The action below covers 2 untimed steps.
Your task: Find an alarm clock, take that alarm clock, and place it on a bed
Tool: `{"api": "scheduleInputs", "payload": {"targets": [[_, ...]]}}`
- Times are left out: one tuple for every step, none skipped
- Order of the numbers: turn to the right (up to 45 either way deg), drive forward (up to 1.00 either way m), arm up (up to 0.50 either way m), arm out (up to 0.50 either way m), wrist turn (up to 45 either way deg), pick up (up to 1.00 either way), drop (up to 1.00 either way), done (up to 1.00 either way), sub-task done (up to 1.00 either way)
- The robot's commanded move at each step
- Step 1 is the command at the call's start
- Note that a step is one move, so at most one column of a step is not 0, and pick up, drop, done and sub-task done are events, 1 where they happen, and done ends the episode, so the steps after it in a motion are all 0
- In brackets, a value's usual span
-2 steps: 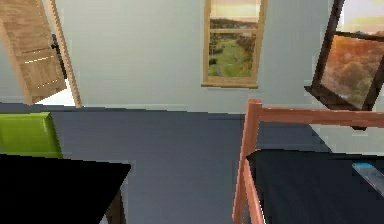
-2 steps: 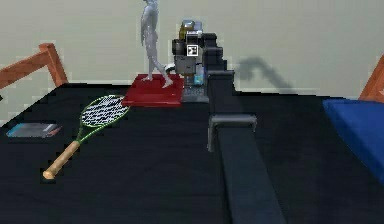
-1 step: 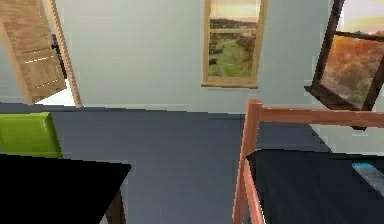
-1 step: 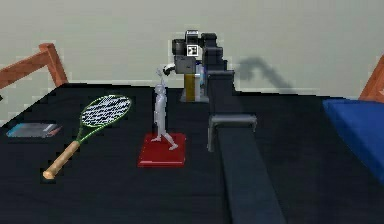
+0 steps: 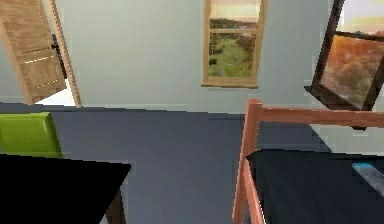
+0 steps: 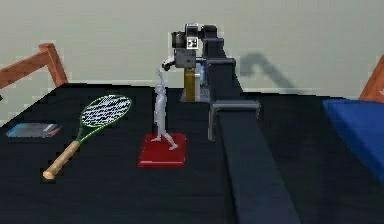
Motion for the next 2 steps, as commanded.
{"api": "scheduleInputs", "payload": {"targets": [[0.0,0.0,0.0,-0.08,0.0,0.0,0.0,0.0,0.0],[0.0,0.0,0.0,0.0,0.0,0.0,0.0,1.0,0.0]]}}
